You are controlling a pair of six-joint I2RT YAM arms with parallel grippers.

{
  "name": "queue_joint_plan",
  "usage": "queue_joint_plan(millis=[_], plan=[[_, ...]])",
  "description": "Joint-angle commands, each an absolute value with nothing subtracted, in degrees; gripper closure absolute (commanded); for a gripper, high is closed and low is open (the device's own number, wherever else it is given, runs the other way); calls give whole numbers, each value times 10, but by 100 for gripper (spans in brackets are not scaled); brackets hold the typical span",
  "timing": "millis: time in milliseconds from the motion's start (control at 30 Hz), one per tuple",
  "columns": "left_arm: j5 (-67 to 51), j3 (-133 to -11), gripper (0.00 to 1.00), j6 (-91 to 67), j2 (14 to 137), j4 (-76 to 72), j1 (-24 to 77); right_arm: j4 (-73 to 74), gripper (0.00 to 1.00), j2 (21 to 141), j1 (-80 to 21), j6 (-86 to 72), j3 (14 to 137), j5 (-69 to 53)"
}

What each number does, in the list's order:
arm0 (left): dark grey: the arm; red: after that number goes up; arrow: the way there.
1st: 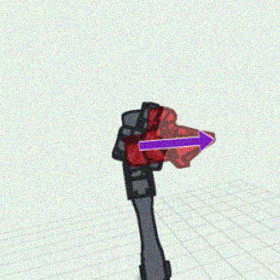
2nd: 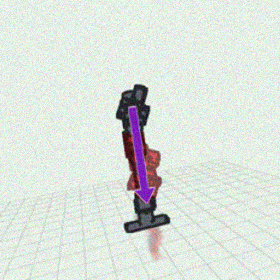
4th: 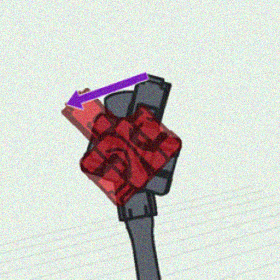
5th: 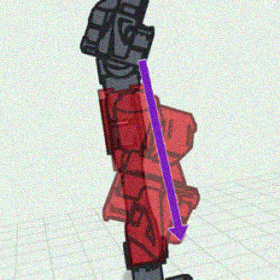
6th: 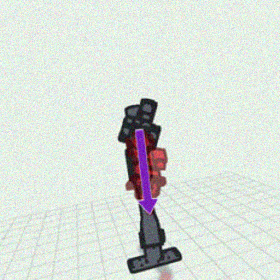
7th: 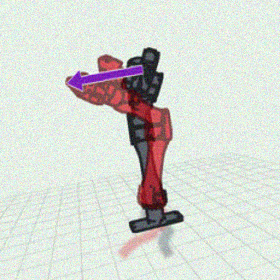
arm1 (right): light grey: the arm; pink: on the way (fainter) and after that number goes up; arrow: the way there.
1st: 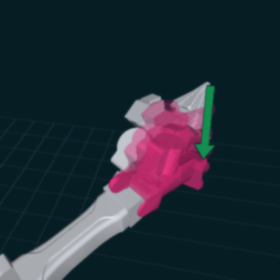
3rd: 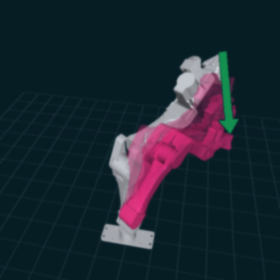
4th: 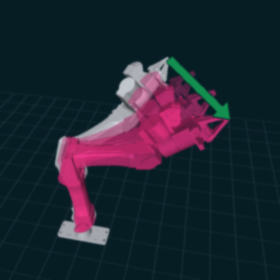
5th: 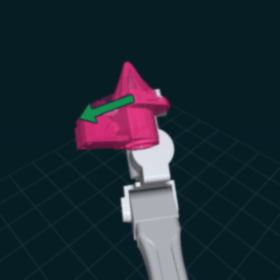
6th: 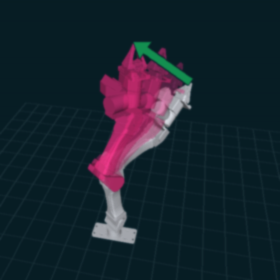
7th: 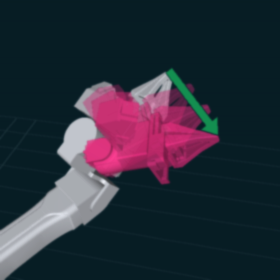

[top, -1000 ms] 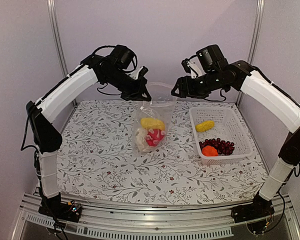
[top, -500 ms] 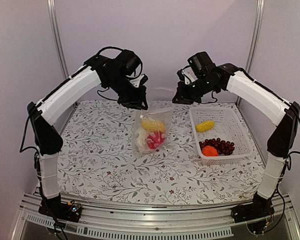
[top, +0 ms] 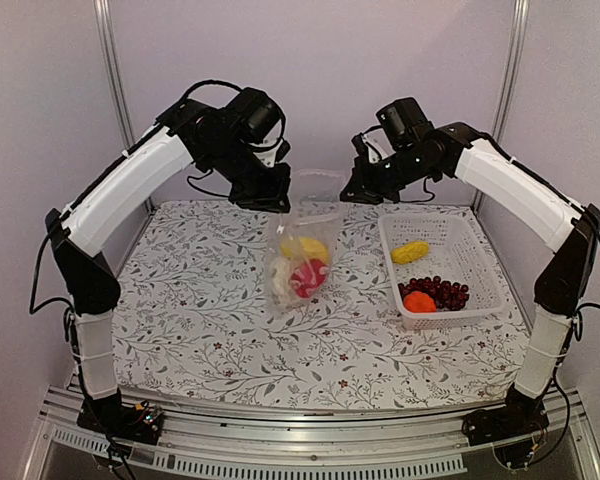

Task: Place the food in the zip-top bag and seal the zipper
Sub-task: Adjust the zipper food storage bag at the center of the board.

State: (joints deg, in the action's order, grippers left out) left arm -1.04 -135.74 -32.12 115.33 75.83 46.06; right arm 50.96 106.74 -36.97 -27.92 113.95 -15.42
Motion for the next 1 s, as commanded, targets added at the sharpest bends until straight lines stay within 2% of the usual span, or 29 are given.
queue_joint_plan(millis=[0, 67, 300, 500, 567, 667, 833, 967], plan=[[-7, -1371, 91, -337, 1142, 807, 464, 498, 100, 1068, -367, -290, 1164, -165], [-9, -1380, 100, -338, 1146, 815, 465, 497, 100, 1067, -367, -292, 1168, -170], [27, -1436, 100, -318, 1150, 803, 459, 503, 100, 1066, -367, -294, 1188, -174], [28, -1396, 100, -292, 1149, 785, 453, 486, 100, 1067, -367, -288, 1178, -179], [29, -1389, 100, -282, 1157, 789, 453, 485, 97, 1069, -367, -287, 1176, -186], [26, -1387, 100, -275, 1160, 785, 453, 485, 85, 1067, -367, -285, 1176, -192], [5, -1344, 100, -263, 1143, 743, 451, 497, 54, 1040, -355, -276, 1176, -186], [-21, -1335, 100, -263, 1151, 725, 449, 520, 44, 1021, -335, -262, 1170, -190]])
